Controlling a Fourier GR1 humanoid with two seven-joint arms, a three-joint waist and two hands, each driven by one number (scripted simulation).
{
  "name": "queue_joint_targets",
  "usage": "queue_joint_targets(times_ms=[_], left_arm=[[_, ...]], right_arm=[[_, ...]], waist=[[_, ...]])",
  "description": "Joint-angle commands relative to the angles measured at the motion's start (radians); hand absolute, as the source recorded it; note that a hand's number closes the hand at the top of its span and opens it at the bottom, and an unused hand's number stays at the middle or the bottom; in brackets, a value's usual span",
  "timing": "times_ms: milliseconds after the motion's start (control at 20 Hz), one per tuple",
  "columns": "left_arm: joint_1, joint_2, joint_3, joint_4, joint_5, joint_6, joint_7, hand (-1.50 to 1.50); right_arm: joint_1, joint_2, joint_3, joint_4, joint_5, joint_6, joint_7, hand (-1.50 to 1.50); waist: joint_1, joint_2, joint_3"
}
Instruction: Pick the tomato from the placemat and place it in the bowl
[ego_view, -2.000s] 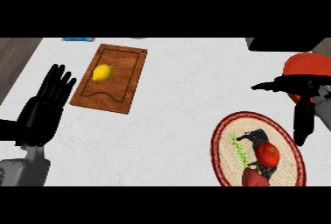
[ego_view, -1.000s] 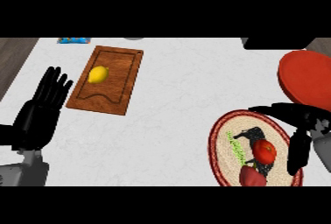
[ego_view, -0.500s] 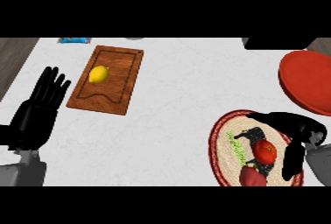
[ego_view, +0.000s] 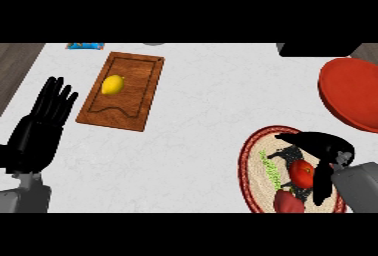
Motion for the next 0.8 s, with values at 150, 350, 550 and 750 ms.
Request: queue_joint_targets(times_ms=[150, 350, 550, 750], left_arm=[[-0.005, 0.009, 0.036, 0.065, -0.003, -0.054, -0.031, 0.00], [0.043, -0.006, 0.014, -0.014, -0.007, -0.045, -0.012, 0.00], [-0.053, 0.002, 0.040, 0.038, -0.010, -0.031, 0.005, 0.00], [0.025, -0.051, -0.021, -0.089, -0.051, 0.009, 0.044, 0.00]], right_arm=[[-0.005, 0.007, 0.019, 0.114, 0.119, -0.024, -0.127, 1.50], [-0.022, 0.017, 0.130, 0.095, 0.212, -0.091, -0.198, 1.50], [-0.053, -0.019, 0.106, 0.130, 0.256, -0.103, -0.304, 1.50], [-0.056, 0.003, 0.102, 0.169, 0.319, -0.135, -0.351, 1.50]], waist=[[-0.001, 0.001, 0.000], [0.005, 0.000, 0.000], [0.000, 0.001, 0.000], [0.003, 0.000, 0.000]])
